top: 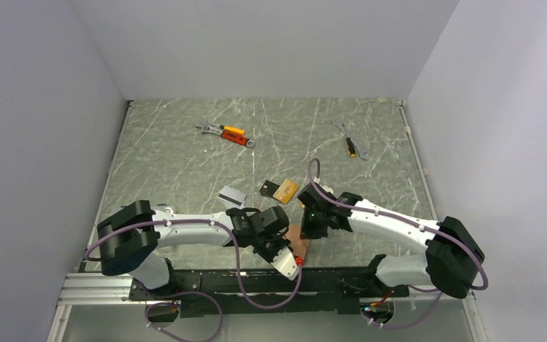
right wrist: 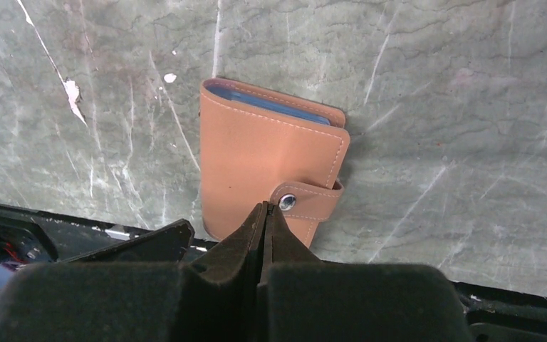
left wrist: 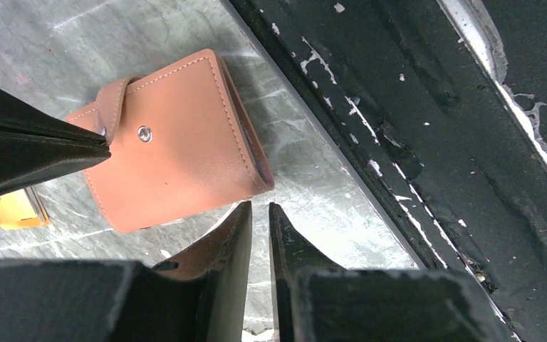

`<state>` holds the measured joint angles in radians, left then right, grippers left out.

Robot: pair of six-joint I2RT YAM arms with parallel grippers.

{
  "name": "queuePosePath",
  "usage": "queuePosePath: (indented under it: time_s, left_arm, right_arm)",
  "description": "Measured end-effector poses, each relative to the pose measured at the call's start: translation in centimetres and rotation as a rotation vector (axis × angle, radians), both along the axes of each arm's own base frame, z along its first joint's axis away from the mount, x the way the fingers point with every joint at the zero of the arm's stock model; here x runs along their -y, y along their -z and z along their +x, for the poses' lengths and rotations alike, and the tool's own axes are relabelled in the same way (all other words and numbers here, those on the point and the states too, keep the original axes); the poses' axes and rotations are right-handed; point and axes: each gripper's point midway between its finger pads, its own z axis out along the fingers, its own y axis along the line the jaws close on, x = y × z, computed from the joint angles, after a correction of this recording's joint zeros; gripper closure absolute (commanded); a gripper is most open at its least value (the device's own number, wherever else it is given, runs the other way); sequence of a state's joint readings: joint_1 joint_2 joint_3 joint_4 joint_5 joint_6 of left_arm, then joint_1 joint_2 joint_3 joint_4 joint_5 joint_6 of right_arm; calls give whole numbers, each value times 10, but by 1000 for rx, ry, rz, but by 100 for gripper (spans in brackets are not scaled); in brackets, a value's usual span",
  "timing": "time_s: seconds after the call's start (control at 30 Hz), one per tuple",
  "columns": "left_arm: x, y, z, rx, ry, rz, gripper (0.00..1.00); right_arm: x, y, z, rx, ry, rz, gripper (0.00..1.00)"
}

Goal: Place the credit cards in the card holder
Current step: Close the card holder at the center of the board.

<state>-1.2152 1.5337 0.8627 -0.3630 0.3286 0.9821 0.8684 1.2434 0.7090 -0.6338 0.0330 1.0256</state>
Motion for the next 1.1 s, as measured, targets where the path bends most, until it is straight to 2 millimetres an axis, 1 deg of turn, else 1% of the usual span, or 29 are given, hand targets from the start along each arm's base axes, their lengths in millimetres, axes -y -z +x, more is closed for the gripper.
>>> queuePosePath:
  time_s: [0.3,0.53,1.1]
  left_arm:
    - [2,2,-1,-7,4,3,80]
    - [3,3,-1,-9,5,6,80]
    - [6,6,-4,-17,16,14,81]
  right_arm:
    - [-4,9,-6,-59,-36,37,100]
    - [1,17,-12,-80,-38,32,100]
    - [-10,13,-5,-49,-42,82,100]
